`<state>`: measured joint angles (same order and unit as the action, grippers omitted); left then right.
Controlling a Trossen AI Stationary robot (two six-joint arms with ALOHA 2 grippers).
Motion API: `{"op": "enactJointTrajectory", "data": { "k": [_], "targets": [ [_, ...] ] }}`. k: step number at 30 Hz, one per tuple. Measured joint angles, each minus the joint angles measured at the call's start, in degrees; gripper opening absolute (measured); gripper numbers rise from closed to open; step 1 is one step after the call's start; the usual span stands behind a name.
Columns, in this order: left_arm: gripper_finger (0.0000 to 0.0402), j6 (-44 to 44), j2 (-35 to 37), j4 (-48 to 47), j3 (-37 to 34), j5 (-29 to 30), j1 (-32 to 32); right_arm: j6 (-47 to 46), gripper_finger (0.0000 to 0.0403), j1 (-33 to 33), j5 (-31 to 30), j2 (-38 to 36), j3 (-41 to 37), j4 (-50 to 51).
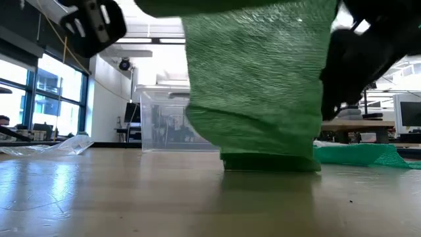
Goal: Roll bandage
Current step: Roll the green bandage
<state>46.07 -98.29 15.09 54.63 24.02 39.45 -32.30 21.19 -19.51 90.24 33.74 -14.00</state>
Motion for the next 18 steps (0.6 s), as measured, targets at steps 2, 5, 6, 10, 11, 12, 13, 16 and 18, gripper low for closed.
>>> {"op": "enactJointTrajectory", "data": {
  "k": [2,5,6,10,11,12,13,16,18],
  "targets": [
    [0.0001,0.41,-0.12,0.12,0.0,0.0,0.62,0.3,0.0163,-2.32,1.53,1.82,0.0,-0.49],
    [0.0001,0.41,-0.18,0.09,0.0,0.24,1.18,2.81,0.016,-5.16,7.41,4.45,0.0,-2.72],
    [0.0001,0.41,-0.18,0.13,0.0,0.49,1.22,3.93,0.0158,-5.63,9.0,5.46,0.0,-3.83],
    [0.0001,0.37,-0.18,0.1,0.0,0.74,1.16,7.03,0.0146,-5.9,13.36,8.88,0.0,-8.7],
    [0.0001,0.4,-0.18,0.11,0.0,0.76,1.14,7.47,0.0144,-5.71,14.34,9.43,0.0,-10.06],
    [0.0001,0.42,-0.18,0.11,0.0,0.77,1.13,7.75,0.0142,-5.4,15.29,9.69,0.0,-11.48],
    [0.0001,0.41,-0.18,0.11,0.0,0.78,1.13,7.76,0.014,-5.03,15.67,9.83,-0.02,-13.07],
    [0.0001,0.45,-0.18,0.11,0.0,0.79,1.13,9.34,0.014,-3.95,16.14,9.85,0.02,-18.56],
    [0.0001,0.83,-0.18,0.13,0.0,0.79,1.13,10.62,0.014,-3.48,16.37,9.85,0.84,-18.33]
  ]
}}
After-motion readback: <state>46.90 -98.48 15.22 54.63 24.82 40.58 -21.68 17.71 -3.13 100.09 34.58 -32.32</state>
